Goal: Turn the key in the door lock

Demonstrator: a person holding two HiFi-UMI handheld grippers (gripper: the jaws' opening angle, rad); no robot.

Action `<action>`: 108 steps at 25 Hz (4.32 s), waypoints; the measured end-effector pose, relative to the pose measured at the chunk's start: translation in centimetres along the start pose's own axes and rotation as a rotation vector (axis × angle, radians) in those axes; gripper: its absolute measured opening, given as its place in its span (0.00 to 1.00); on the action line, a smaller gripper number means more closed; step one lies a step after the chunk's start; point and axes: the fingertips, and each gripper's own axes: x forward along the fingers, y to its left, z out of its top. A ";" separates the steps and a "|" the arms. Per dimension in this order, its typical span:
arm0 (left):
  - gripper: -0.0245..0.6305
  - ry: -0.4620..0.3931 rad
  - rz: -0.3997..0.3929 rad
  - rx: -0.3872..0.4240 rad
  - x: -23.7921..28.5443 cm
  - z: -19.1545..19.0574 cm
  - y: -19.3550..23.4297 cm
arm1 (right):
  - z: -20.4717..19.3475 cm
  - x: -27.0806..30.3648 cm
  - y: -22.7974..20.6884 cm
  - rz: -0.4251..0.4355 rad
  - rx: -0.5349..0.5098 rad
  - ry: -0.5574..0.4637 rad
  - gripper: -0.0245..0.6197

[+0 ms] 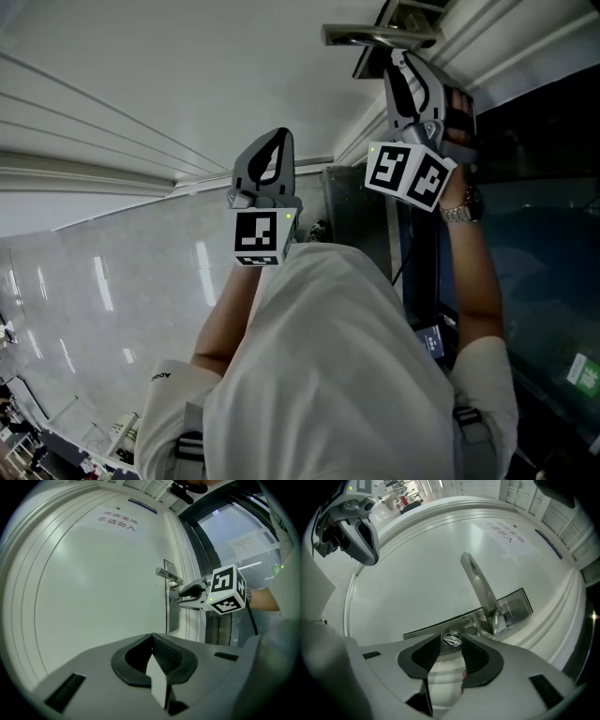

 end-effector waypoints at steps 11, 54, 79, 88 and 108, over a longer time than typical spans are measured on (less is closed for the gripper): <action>0.05 0.014 -0.013 -0.005 0.4 -0.6 1.1 | -0.9 1.6 -0.2 -0.040 0.008 0.057 0.13; 0.05 0.097 0.000 0.093 0.0 -1.3 1.1 | -2.1 2.5 -1.7 0.112 1.983 -0.128 0.05; 0.05 0.090 -0.005 0.076 -0.2 -1.1 -0.8 | -0.8 0.3 -2.3 0.172 1.554 -0.150 0.25; 0.05 0.071 -0.032 0.070 0.1 -0.8 -1.4 | -0.7 -0.8 -2.4 0.081 0.984 -0.106 0.27; 0.05 0.060 -0.060 0.057 -0.5 -2.0 -0.9 | -0.1 1.2 0.2 0.033 -0.028 -0.003 0.27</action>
